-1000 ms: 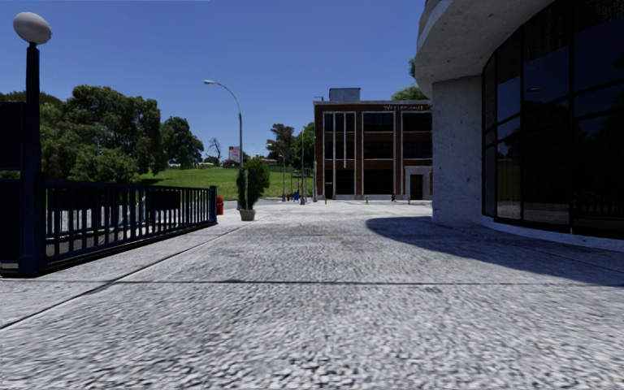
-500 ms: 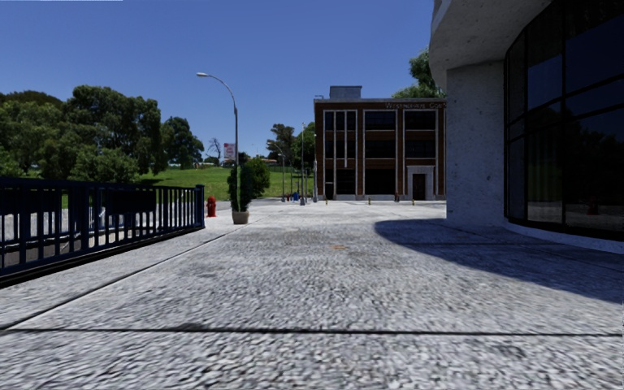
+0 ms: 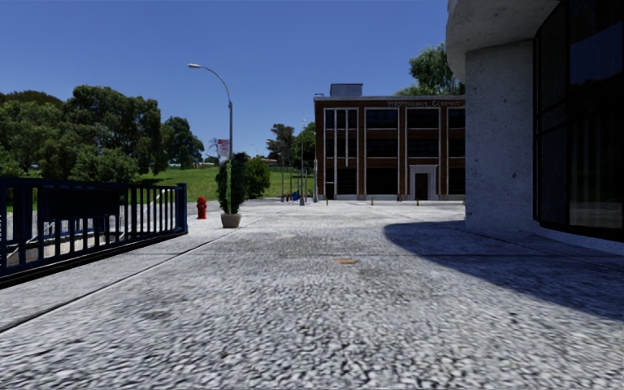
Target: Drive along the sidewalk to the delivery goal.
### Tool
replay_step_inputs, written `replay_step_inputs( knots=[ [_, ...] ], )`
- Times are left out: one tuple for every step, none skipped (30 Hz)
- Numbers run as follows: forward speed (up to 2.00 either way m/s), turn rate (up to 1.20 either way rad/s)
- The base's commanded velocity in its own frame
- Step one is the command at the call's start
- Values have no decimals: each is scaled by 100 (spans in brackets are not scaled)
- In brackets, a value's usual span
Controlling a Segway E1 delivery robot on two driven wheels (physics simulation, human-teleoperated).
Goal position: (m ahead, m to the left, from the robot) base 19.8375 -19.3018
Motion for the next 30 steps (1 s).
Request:
replay_step_inputs(
  knots=[
    [200,0],
    [200,0],
    [200,0],
    [200,0],
    [200,0],
    [200,0],
    [200,0],
    [200,0],
    [200,0],
    [200,0],
    [200,0],
    [200,0],
    [200,0],
    [200,0],
    [200,0],
    [200,0],
    [200,0],
    [200,0],
    [200,0],
    [200,0],
    [200,0],
    [200,0],
    [200,0],
    [200,0],
    [200,0],
    [200,0],
    [200,0],
    [200,0],
    [200,0],
    [200,0]
  ],
)
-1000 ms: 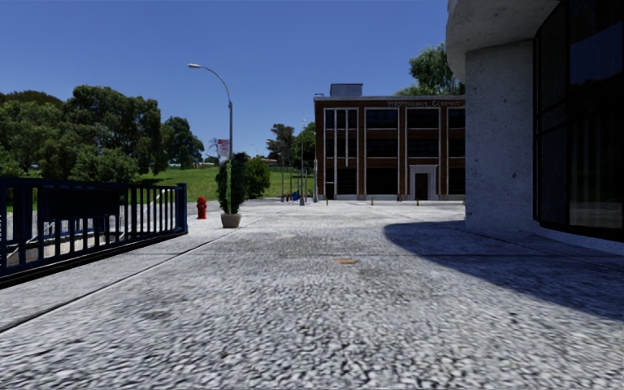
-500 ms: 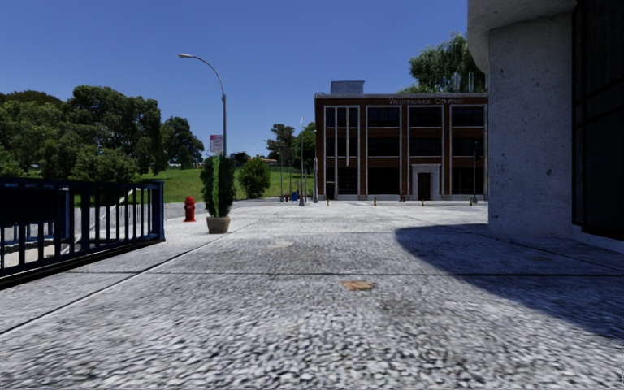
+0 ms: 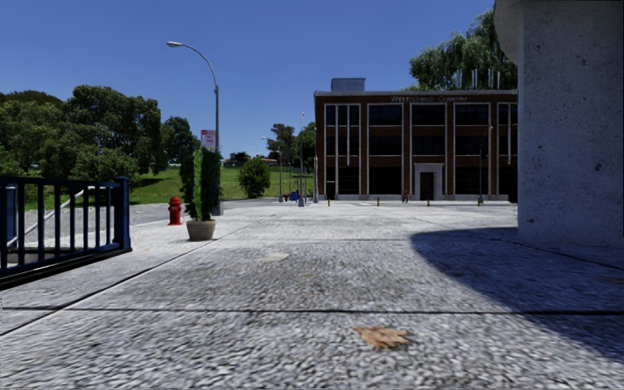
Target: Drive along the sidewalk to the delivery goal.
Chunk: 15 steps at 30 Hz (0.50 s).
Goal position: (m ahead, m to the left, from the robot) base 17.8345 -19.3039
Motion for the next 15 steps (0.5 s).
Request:
replay_step_inputs(
  knots=[
    [200,0],
    [200,0],
    [200,0],
    [200,0],
    [200,0],
    [200,0],
    [200,0],
    [200,0],
    [200,0],
    [200,0],
    [200,0],
    [200,0],
    [200,0],
    [200,0],
    [200,0]
  ],
)
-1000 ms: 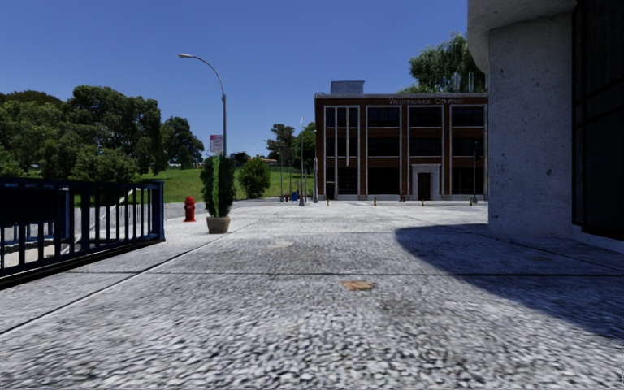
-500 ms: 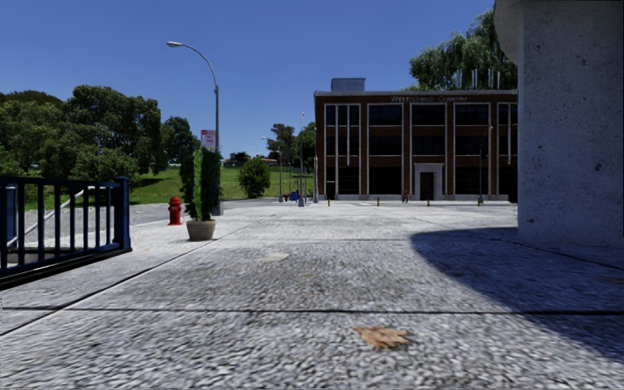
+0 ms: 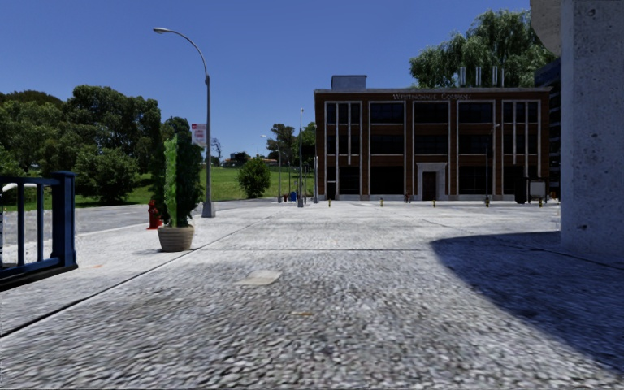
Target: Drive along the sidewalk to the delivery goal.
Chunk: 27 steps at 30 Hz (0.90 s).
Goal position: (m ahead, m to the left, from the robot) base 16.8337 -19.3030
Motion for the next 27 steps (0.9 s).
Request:
replay_step_inputs(
  knots=[
    [200,0],
    [200,0],
    [200,-2],
    [200,-2],
    [200,-8],
    [200,-14],
    [200,-18],
    [200,-22],
    [200,-22],
    [200,-25],
    [200,-26],
    [200,-26],
    [200,-27],
    [200,-27],
    [200,-27],
    [200,-27],
    [200,-27],
    [200,-27],
    [200,-27],
    [200,-27],
    [200,-27],
    [200,-27],
    [200,-27],
    [200,-27],
    [200,-27],
    [200,-27],
    [200,-28]
  ],
)
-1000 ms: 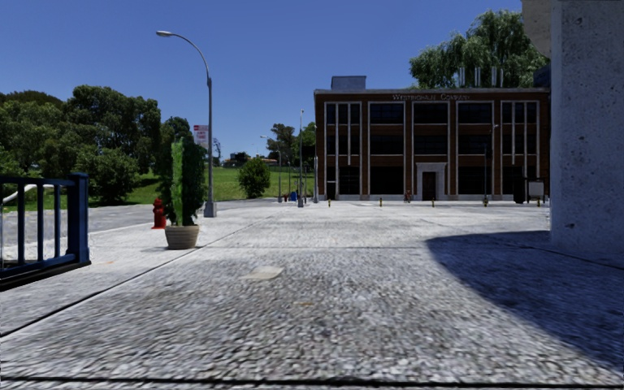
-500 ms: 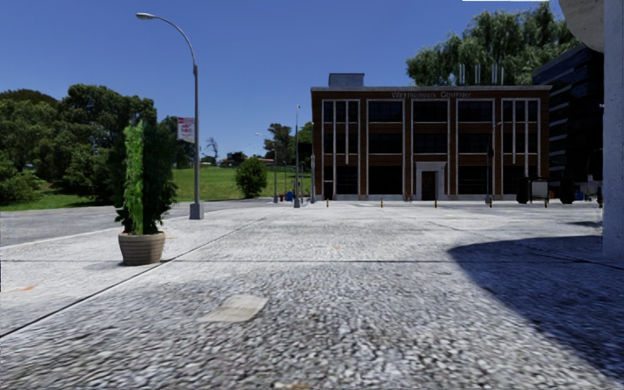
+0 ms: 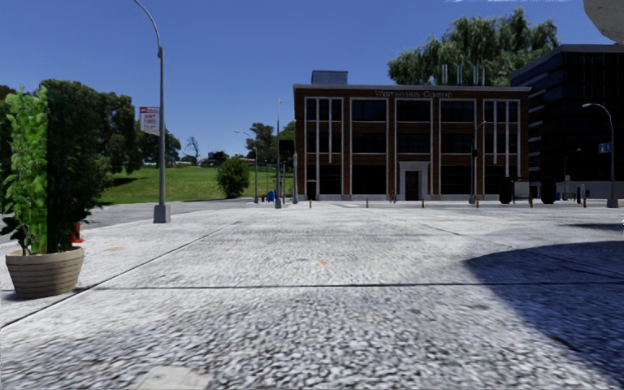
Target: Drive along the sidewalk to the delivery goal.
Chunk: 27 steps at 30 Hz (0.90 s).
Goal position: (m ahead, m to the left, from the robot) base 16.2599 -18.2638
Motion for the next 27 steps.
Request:
replay_step_inputs(
  knots=[
    [200,-28],
    [200,-31],
    [200,-35],
    [200,-39],
    [200,-39],
    [200,-41],
    [200,-41],
    [200,-41],
    [200,-41],
    [200,-41],
    [200,-41],
    [200,-41],
    [200,-41],
    [200,-41],
    [200,-41],
    [200,-41],
    [200,-41],
    [200,-41],
    [200,-41],
    [200,-41],
    [200,-41],
    [200,-41],
    [200,-41],
    [200,-41],
    [200,-41],
    [200,-41],
    [200,-41]
  ],
)
